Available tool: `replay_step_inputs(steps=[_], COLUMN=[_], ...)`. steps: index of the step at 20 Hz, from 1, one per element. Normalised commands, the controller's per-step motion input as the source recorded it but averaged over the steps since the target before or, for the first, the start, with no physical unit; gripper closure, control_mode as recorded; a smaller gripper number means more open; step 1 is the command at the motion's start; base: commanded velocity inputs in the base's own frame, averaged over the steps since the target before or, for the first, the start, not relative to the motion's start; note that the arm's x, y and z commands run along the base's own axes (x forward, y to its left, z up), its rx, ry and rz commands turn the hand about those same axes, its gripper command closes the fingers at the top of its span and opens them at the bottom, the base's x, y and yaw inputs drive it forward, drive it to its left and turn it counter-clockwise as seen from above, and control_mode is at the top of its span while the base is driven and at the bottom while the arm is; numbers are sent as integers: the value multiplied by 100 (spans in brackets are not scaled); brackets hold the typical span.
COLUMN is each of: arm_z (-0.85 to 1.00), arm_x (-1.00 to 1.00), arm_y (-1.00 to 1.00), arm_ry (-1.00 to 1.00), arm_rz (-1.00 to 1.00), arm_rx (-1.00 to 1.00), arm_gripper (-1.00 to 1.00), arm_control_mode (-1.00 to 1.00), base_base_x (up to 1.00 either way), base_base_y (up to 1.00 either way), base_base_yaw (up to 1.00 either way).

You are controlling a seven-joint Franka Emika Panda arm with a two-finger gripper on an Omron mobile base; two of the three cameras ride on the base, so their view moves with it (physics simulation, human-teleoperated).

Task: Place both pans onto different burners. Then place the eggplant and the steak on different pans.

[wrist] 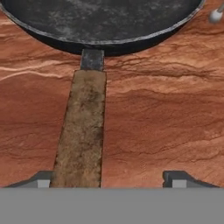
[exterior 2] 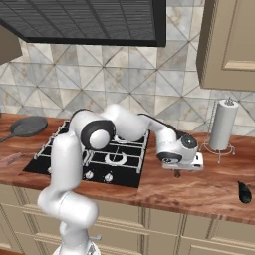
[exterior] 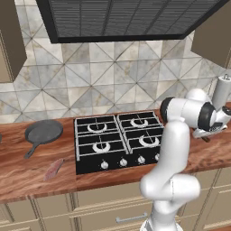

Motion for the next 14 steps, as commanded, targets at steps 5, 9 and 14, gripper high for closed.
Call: replay_step_inputs(steps=[5, 9, 14], arm_z=[-3, -7, 32], arm_x=[18, 7, -5], arm_y=[0, 0, 4], arm_ry=[7, 5, 2], arm_rz=[1, 1, 8], arm_rx=[3, 3, 5], arm_gripper=[100, 100, 100], arm_control_mode=[-100, -100, -100], base_base_x=[0, 0, 0], base_base_y=[0, 0, 0], base_base_yaw=[0, 0, 0])
